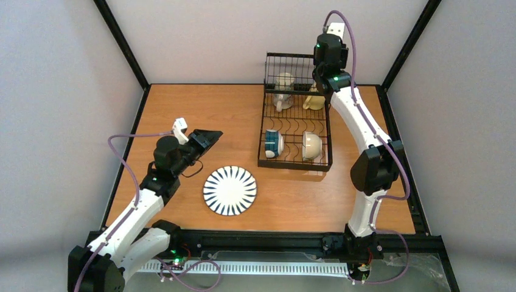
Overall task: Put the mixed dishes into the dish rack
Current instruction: Insert the plate into the dish rack, then grab the plate at the center of the board, then insert the plate into the dish rack.
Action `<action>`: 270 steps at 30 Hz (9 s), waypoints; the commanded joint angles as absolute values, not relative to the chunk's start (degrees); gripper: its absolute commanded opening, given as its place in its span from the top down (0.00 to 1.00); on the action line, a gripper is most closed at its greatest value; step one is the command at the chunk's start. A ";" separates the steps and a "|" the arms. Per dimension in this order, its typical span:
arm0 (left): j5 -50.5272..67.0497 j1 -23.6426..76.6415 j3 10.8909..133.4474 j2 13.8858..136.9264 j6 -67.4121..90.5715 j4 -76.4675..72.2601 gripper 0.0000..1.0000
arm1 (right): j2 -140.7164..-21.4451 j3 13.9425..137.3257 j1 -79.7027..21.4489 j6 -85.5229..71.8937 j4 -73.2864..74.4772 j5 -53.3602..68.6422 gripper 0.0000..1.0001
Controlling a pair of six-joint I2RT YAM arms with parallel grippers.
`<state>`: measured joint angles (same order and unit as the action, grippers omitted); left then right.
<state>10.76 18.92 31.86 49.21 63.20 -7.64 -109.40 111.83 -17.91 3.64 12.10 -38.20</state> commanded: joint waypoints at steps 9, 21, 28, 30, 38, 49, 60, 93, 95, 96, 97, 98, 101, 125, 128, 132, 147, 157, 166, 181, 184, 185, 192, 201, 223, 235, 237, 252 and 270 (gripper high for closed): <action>10.81 19.12 31.97 48.79 63.38 -7.67 0.10 | -110.39 113.65 -17.57 -3.89 18.70 -41.31 0.17; 11.17 19.15 32.17 48.61 63.14 -7.56 0.10 | -109.74 113.47 -17.69 -8.40 22.46 -41.43 0.15; 11.76 19.08 32.21 48.49 63.19 -7.82 0.10 | -108.17 111.86 -17.92 -11.13 24.14 -41.75 0.15; 11.87 19.16 32.25 48.28 63.19 -7.81 0.10 | -107.49 110.85 -18.19 -11.53 24.17 -41.88 0.15; 12.10 19.12 31.71 47.06 63.11 -7.71 0.10 | -104.27 107.71 -19.77 -12.77 24.71 -43.62 0.15; 12.31 19.10 30.54 45.02 63.11 -7.04 0.10 | -98.85 101.06 -23.32 -13.13 24.19 -46.06 0.15; 12.03 19.13 29.93 42.63 60.93 -4.40 0.10 | -88.72 90.33 -32.89 -13.61 25.33 -50.15 0.15; 6.54 19.17 30.50 49.54 56.09 25.43 0.09 | -67.87 44.39 -56.09 -33.50 15.20 -10.47 0.16; 5.91 19.19 30.21 50.75 56.14 26.20 0.09 | -69.22 42.94 -56.47 -34.54 12.88 -8.82 0.16; 5.45 19.16 30.03 51.14 56.16 26.89 0.09 | -69.90 42.23 -56.59 -35.02 11.78 -7.94 0.16; 4.78 19.16 29.89 51.56 56.24 27.51 0.09 | -70.68 41.51 -56.68 -35.51 10.66 -6.89 0.16; 4.03 19.22 29.84 51.86 56.31 28.11 0.09 | -71.37 40.87 -56.76 -36.07 9.75 -5.98 0.16; 2.00 19.23 29.63 52.20 56.62 29.56 0.09 | -73.11 38.73 -56.95 -37.84 6.41 -4.26 0.16; -4.41 19.16 27.25 53.86 58.49 32.86 0.09 | -84.44 30.85 -56.78 -47.56 -18.66 4.04 0.08; -4.66 19.16 27.20 53.99 58.87 33.12 0.09 | -85.01 30.73 -56.63 -48.31 -18.93 3.17 0.08; -5.07 19.16 27.04 54.00 59.21 32.97 0.09 | -85.86 30.24 -55.72 -49.13 -20.28 2.93 0.08; -4.84 19.16 26.49 56.79 60.12 31.06 0.09 | -92.50 30.09 -52.28 -51.23 -25.40 5.71 0.08; -3.92 19.20 25.81 59.51 60.03 28.86 0.09 | -98.48 30.76 -51.24 -53.37 -31.10 11.36 0.08; -2.58 19.18 24.39 60.67 59.79 26.72 0.09 | -100.78 30.24 -51.20 -55.07 -33.54 13.46 0.09; 1.66 19.28 21.94 62.76 58.68 22.63 0.09 | -101.69 29.60 -51.85 -55.95 -37.99 15.95 0.30; 2.46 19.25 21.85 63.70 58.32 21.80 0.09 | -101.16 28.89 -51.94 -55.94 -39.99 16.79 0.32; 2.79 19.25 21.80 64.08 58.16 21.53 0.09 | -100.81 28.72 -51.94 -55.90 -40.59 17.05 0.33; 4.18 19.25 21.88 65.88 57.07 20.36 0.09 | -99.34 28.95 -52.21 -55.04 -42.36 18.43 0.34; 5.57 20.45 21.71 67.49 56.08 19.55 0.09 | -99.10 31.03 -52.47 -54.43 -41.63 18.74 0.35; 5.92 28.56 23.05 71.18 57.92 17.81 0.09 | -97.09 35.05 -54.14 -53.28 -37.08 16.95 0.80; 2.10 28.59 24.08 64.65 59.35 22.40 0.09 | -86.49 35.08 -54.35 -48.16 -26.15 12.55 0.98; 0.86 28.59 24.81 62.99 59.62 23.97 0.09 | -83.42 35.96 -54.68 -46.54 -22.61 11.29 0.98; -5.33 28.56 30.48 52.35 62.05 32.37 0.09 | -67.48 51.26 -57.03 -33.45 4.85 0.19 0.98; -3.92 28.56 32.48 52.09 61.14 33.26 0.09 | -75.64 84.82 -56.80 -6.70 10.75 -26.16 0.98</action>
